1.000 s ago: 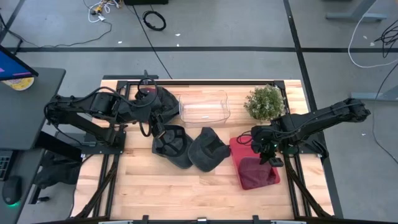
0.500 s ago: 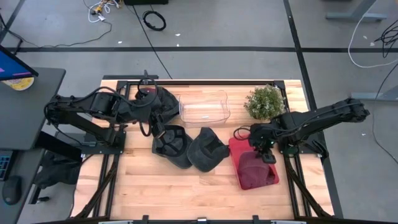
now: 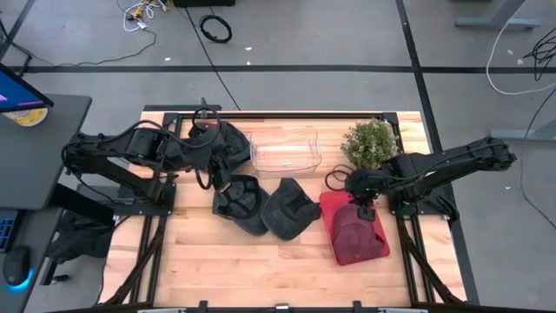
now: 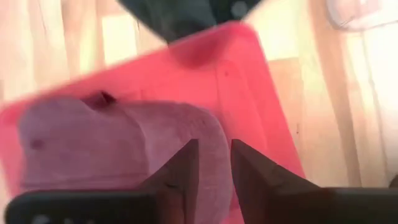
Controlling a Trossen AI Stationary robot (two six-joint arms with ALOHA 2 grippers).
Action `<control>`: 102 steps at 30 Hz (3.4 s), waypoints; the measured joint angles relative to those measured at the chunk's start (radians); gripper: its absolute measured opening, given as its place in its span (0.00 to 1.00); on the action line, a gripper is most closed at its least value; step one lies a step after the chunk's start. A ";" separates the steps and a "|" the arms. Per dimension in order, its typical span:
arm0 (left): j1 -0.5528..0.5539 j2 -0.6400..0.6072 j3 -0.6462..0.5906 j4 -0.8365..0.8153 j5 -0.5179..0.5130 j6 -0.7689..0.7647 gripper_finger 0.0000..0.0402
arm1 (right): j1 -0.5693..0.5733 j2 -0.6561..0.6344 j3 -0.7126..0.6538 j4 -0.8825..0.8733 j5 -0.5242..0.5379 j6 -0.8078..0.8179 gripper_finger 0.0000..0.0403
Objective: Pick & Place hat
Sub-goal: Put the top black cap into the transparent bin
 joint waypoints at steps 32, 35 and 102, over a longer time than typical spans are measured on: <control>0.761 0.178 -0.001 -0.140 0.435 0.011 0.85 | -0.060 0.074 0.210 0.611 0.016 0.182 0.60; 0.797 0.247 -0.001 -0.150 0.437 0.009 0.85 | -0.060 0.089 0.210 0.619 0.003 0.183 0.62; 0.865 -0.067 0.000 0.091 0.623 0.216 0.06 | -0.099 0.160 0.210 0.730 0.068 0.268 0.47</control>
